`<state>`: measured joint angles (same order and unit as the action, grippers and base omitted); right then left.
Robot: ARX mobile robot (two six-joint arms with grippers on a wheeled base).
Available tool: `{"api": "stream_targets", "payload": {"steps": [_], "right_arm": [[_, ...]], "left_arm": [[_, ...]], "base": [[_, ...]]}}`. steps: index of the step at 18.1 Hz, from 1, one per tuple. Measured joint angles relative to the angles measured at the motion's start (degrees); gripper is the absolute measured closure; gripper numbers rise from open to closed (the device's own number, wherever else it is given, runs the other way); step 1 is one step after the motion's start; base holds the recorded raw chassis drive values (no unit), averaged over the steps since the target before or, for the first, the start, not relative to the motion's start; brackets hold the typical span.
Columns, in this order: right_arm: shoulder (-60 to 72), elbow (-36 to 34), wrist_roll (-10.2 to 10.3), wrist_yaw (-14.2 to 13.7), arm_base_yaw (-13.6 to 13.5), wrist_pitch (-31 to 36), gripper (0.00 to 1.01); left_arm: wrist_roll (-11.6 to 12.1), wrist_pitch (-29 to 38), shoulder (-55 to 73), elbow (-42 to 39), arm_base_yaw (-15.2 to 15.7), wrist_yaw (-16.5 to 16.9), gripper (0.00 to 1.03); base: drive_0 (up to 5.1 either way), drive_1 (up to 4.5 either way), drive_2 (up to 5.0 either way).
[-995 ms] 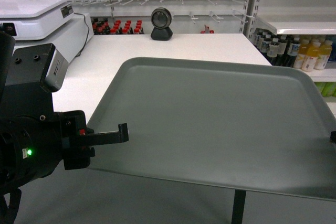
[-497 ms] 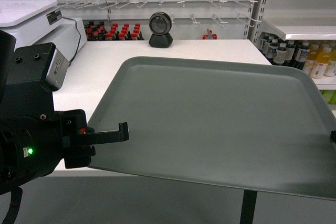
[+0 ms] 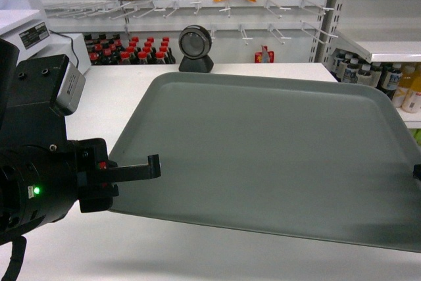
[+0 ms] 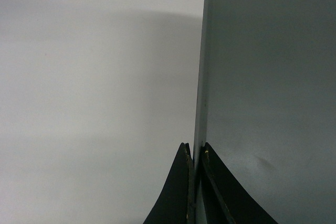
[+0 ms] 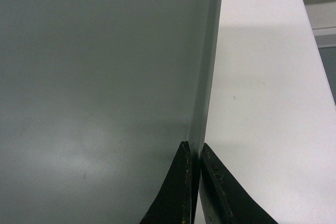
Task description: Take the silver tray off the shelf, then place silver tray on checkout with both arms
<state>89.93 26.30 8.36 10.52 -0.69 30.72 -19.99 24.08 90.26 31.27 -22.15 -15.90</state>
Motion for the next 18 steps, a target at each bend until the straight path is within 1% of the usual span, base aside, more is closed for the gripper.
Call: {"api": "stream_targets", "payload": {"steps": [4, 7, 8, 9, 10, 11, 12, 13, 15, 16, 17, 18], "right_arm": [[0.0, 0.0, 0.0, 0.0, 0.0, 0.1, 0.98], [0.0, 0.2, 0.0, 0.0, 0.0, 0.2, 0.98], [0.0, 0.2, 0.0, 0.2, 0.0, 0.1, 0.98], [0.0, 0.2, -0.3, 1.2, 0.0, -0.3, 0.98], [1.3, 1.0, -2.0, 4.3, 0.0, -0.9, 0.98], [4.1, 3.8, -4.6, 7.9, 0.0, -2.2, 0.98], [7.8, 7.6, -7.3, 10.0, 0.0, -3.0, 0.98], [10.8, 11.2, -9.2, 11.2, -0.2, -4.2, 0.98], [18.1, 20.3, -11.5, 13.3, -1.3, -6.7, 0.97], [21.9, 24.5, -13.0, 14.8, -1.3, -7.0, 0.97], [25.6, 28.8, -14.3, 15.8, -1.3, -9.0, 0.97], [28.3, 32.1, -15.5, 16.0, -1.2, -10.6, 0.97]], "left_arm": [[0.0, 0.3, 0.0, 0.0, 0.0, 0.0, 1.0], [0.0, 0.3, 0.0, 0.0, 0.0, 0.0, 1.0], [-1.3, -3.1, 0.2, 0.9, -0.1, -1.2, 1.0], [-4.0, -11.5, 1.3, 4.7, -0.8, -6.3, 1.0], [-5.3, -14.6, 2.8, 7.0, -0.8, -8.9, 0.99], [-5.5, -15.7, 4.2, 8.7, 0.5, -9.2, 0.99], [-5.3, -14.8, 6.1, 10.2, 2.3, -8.4, 0.99], [-4.8, -13.6, 7.9, 11.6, 4.2, -6.9, 0.99], [-1.7, -9.7, 13.4, 15.6, 7.9, -4.3, 0.99], [0.1, -6.8, 15.9, 16.9, 9.2, -2.4, 0.99], [2.0, -3.5, 18.4, 17.7, 10.1, -0.6, 0.99], [3.3, -2.2, 20.4, 18.5, 10.6, 0.9, 0.99]], "base": [[0.0, 4.23, -4.3], [0.0, 0.0, 0.0], [0.0, 0.0, 0.0], [0.0, 0.0, 0.0], [0.0, 0.0, 0.0], [0.0, 0.0, 0.0], [0.0, 0.0, 0.0], [0.0, 0.0, 0.0], [0.0, 0.0, 0.0], [0.0, 0.0, 0.0], [0.0, 0.0, 0.0], [0.0, 0.0, 0.0]]}}
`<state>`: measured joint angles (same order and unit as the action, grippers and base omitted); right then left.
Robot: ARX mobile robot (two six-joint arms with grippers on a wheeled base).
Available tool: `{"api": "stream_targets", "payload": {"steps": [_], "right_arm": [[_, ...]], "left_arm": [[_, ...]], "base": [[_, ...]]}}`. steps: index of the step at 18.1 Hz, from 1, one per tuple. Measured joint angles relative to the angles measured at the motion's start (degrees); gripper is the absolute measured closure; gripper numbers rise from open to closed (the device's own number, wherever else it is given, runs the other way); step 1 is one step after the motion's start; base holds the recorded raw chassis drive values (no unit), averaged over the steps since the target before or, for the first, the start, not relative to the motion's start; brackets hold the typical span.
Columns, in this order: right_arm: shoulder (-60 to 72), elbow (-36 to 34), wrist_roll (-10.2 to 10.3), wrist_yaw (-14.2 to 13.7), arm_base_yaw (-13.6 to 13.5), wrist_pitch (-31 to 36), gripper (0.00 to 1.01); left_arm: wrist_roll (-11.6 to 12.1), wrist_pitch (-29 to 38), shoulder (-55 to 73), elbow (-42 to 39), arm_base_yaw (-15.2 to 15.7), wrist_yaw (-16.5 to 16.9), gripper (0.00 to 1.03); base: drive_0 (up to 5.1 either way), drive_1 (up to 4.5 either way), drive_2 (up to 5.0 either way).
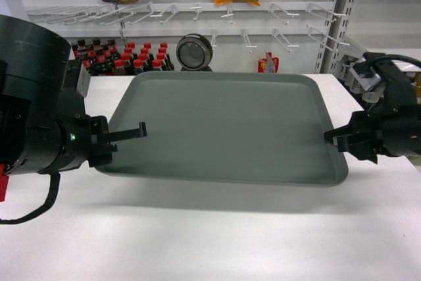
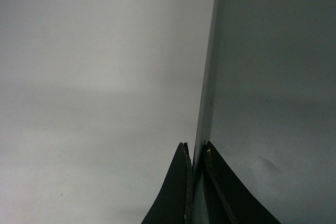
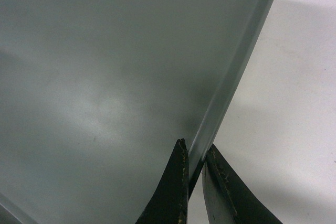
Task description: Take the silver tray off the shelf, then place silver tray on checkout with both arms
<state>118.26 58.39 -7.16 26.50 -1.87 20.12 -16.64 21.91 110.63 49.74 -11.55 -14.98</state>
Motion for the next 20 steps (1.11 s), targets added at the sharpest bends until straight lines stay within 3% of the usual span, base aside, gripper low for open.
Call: {"api": "stream_targets", "payload": {"steps": [4, 7, 9, 11, 12, 14, 15, 16, 17, 18, 20], "right_arm": [[11.2, 12.1, -3.3, 0.6, -0.1, -6.8, 0.97], [15.8, 17.0, -5.7, -0.7, -0.8, -8.8, 0.97], [16.8, 19.0, -7.1, -3.3, -1.1, -8.5, 0.95], [17.3, 18.1, -12.0, -3.6, -1.1, -4.2, 0.75], [17.2, 17.1, -12.0, -3.8, -0.6, -1.2, 0.66], [12.9, 12.3, -8.3, -3.5, 2.4, 4.0, 0.48], [10.3, 11.0, -7.0, -3.5, 3.5, 4.2, 0.4], [9.3, 8.4, -3.9, -9.8, 3.7, 19.0, 0.43], [7.0, 3.4, 0.4, -18.9, 3.6, 32.1, 0.54], [3.7, -5.6, 3.5, -24.5, 2.3, 43.2, 0.67], [-2.2, -17.4, 5.5, -25.9, 1.7, 53.1, 0.89]], "left_arm": [[1.7, 1.1, 8.7, 4.9, 1.3, 3.3, 1.0], [0.1, -0.9, 13.1, 7.7, 1.2, 3.3, 1.0], [-1.0, -2.3, 14.7, 9.6, 0.8, 2.5, 1.0], [-1.5, -1.5, 15.2, 10.2, 0.6, -0.3, 0.83], [-1.6, 0.1, 14.8, 9.5, 1.1, -0.2, 0.73], [-1.1, 6.1, 8.5, 3.2, 1.3, -2.0, 0.55], [0.6, 12.0, 2.5, -1.4, 1.2, -5.6, 0.47], [4.1, 25.4, -3.2, -6.6, 1.6, -2.1, 0.53], [8.0, 34.9, -8.5, -10.4, 1.8, 2.5, 0.63], [11.9, 43.1, -13.8, -15.8, 2.1, 6.2, 0.75], [14.6, 45.4, -17.4, -24.7, 4.3, 7.6, 0.97]], "base": [[0.0, 0.0, 0.0], [0.0, 0.0, 0.0], [0.0, 0.0, 0.0], [0.0, 0.0, 0.0], [0.0, 0.0, 0.0], [0.0, 0.0, 0.0], [0.0, 0.0, 0.0], [0.0, 0.0, 0.0], [0.0, 0.0, 0.0], [0.0, 0.0, 0.0], [0.0, 0.0, 0.0]]}}
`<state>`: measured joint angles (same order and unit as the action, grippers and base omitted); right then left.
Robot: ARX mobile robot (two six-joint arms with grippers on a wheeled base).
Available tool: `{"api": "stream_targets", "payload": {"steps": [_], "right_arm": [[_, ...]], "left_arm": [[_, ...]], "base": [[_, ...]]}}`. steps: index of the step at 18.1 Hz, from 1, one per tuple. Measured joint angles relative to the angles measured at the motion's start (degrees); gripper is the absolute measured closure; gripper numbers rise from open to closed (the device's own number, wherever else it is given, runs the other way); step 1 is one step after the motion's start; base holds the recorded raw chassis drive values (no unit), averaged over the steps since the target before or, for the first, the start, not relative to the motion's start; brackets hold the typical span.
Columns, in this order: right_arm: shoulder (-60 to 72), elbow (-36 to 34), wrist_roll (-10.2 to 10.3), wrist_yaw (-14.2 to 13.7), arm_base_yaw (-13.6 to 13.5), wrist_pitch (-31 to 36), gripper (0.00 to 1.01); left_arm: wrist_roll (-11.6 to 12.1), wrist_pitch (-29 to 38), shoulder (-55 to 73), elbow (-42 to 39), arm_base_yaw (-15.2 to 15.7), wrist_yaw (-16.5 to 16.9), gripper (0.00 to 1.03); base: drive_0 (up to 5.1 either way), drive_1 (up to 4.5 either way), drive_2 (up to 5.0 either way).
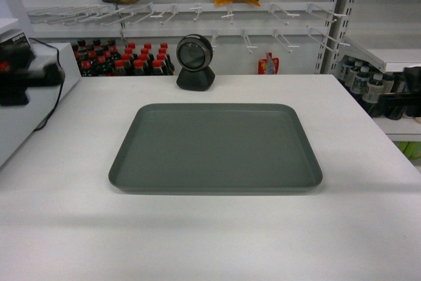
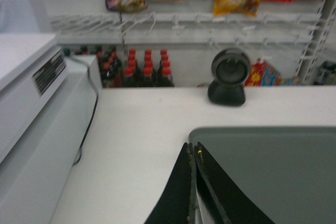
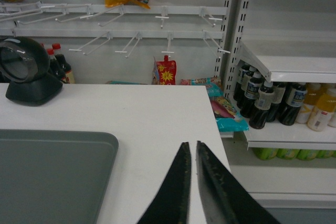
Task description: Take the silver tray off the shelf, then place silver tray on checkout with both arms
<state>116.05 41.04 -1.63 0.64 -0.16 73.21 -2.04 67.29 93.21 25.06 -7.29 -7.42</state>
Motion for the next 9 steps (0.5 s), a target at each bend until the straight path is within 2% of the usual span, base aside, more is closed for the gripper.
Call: {"api": "stream_targets", "payload": {"steps": [1, 4, 7, 8, 9], "right_arm": [[-4.9, -4.8, 0.3, -0.2, 0.2, 0.4, 0.99], [-14.0, -15.8, 0.8, -0.4, 0.2, 0.4, 0.99], [-23.6, -24.1, 0.8, -0.5, 0.2, 0.5, 0.99], [-26.7, -26.2, 0.8, -0.5, 0.2, 0.5, 0.99], [-30.2, -28.5, 0.9, -0.5, 0.2, -0.7, 0.99]], "left_arm": [[0.6, -0.4, -2.1, -3.8, 1.3, 0.2, 1.01], [1.0, -0.7, -12.0, -9.7, 1.9, 2.6, 1.02], [1.0, -4.7, -19.5, -15.6, 3.8, 3.4, 1.02], [1.0, -5.9, -22.8, -16.8, 6.0, 6.7, 1.02], [1.0, -7.8, -26.0, -18.1, 7.2, 7.0, 1.02]], "base": [[0.0, 0.0, 0.0], [0.0, 0.0, 0.0], [0.0, 0.0, 0.0], [0.0, 0.0, 0.0], [0.0, 0.0, 0.0]]}}
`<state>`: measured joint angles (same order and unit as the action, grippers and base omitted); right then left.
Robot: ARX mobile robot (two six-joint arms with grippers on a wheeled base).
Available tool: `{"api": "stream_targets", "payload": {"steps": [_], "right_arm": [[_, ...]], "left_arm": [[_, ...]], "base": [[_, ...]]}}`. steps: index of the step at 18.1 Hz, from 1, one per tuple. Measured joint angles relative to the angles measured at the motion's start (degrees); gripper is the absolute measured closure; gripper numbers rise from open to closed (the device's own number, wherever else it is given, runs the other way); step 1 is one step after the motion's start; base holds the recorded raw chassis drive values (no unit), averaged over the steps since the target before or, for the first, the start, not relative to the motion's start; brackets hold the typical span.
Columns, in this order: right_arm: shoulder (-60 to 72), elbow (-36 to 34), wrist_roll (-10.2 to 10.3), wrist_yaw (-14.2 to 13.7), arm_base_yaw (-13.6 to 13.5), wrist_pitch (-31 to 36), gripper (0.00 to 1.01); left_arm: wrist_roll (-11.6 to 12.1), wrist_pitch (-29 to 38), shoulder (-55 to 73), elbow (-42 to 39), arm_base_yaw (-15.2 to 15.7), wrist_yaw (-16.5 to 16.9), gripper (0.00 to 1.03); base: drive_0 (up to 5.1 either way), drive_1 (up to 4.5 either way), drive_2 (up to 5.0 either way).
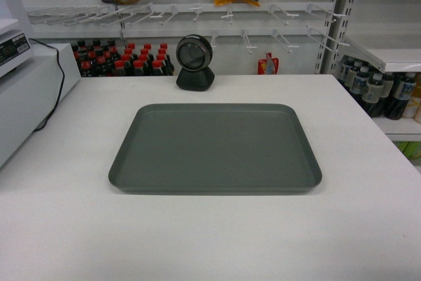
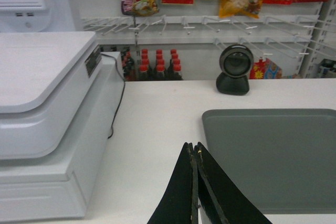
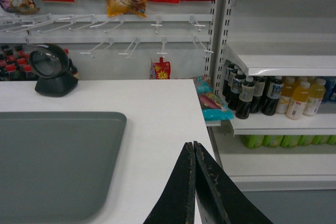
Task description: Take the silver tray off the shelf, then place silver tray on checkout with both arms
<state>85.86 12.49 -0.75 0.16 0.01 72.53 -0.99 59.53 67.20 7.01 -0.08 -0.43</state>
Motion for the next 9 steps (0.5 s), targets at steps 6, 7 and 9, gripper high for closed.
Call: {"api": "stream_targets", "payload": {"steps": [6, 7, 9], "right_arm": [[-23.8, -7.2, 0.2, -0.1, 0.0, -16.0, 0.99], [-25.7, -8.1, 0.2, -0.1, 0.0, -17.9, 0.99], [-30.3, -9.6, 0.2, -0.1, 0.0, -21.4, 0.99]], "left_arm": [[0.0, -13.4, -18.4, -5.0, 0.1, 0.3, 1.02], [0.0, -15.3, -20.7, -5.4, 0.1, 0.4, 1.02], [0.0, -19.2, -24.9, -6.0, 0.1, 0.4, 1.02]], "base": [[0.0, 0.0, 0.0], [0.0, 0.0, 0.0], [0.0, 0.0, 0.0]]}}
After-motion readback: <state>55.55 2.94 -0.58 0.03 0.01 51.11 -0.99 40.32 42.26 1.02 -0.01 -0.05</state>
